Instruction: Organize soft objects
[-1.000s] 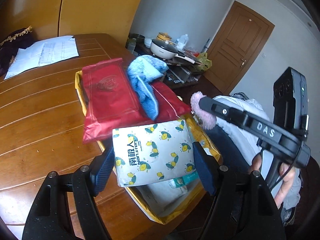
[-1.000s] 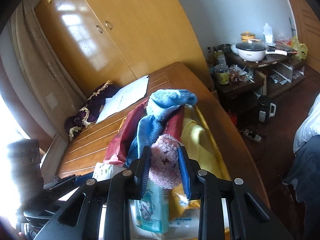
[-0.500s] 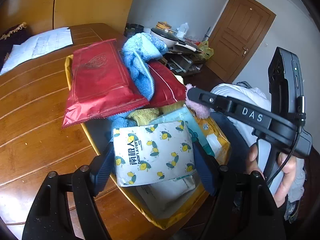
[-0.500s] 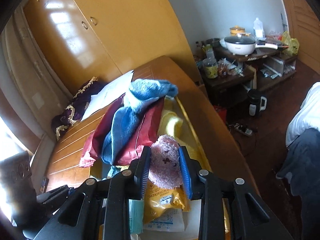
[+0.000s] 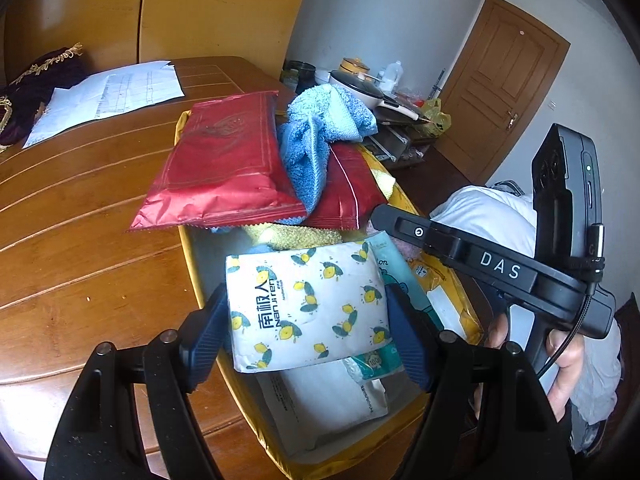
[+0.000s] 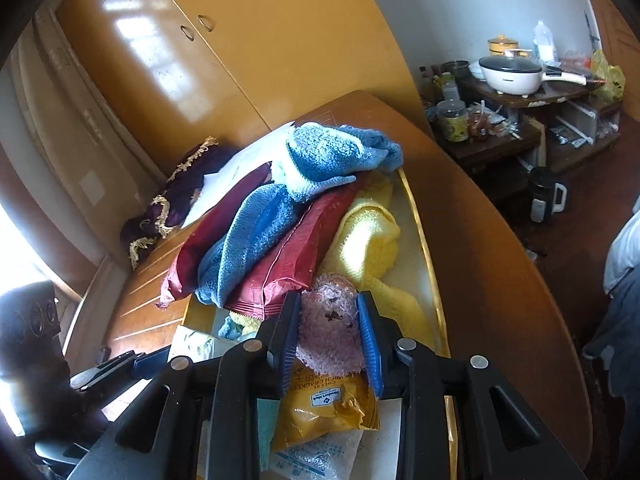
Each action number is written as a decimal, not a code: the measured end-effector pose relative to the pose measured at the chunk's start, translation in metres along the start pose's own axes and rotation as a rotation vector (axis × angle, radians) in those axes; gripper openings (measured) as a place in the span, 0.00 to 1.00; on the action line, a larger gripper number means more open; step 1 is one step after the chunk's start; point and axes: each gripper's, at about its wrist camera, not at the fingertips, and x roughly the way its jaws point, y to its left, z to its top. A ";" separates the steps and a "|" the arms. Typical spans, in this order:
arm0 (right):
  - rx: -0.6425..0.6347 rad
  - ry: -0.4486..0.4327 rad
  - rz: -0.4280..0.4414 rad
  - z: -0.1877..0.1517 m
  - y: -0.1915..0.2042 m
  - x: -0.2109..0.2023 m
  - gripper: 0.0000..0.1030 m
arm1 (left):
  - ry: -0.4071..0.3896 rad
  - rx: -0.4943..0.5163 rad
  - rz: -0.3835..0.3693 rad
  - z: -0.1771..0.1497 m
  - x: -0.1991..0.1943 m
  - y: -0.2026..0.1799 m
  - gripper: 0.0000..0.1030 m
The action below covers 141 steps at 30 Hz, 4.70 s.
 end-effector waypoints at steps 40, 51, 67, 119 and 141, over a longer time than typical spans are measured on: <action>-0.041 -0.047 -0.030 -0.003 0.058 -0.037 0.72 | -0.113 -0.061 0.007 -0.023 -0.041 0.011 0.81; -0.079 -0.086 -0.014 -0.012 0.077 -0.058 0.84 | -0.259 -0.023 0.199 -0.035 -0.073 0.005 0.81; -0.090 -0.121 -0.030 -0.038 0.087 -0.070 0.90 | -0.207 -0.001 0.302 -0.039 -0.072 0.011 0.81; -0.170 -0.052 -0.076 -0.034 0.094 -0.048 0.90 | -0.158 -0.001 0.404 -0.032 -0.057 0.022 0.81; -0.157 -0.066 -0.060 -0.026 0.082 -0.052 0.90 | -0.130 0.003 0.408 -0.026 -0.048 0.021 0.81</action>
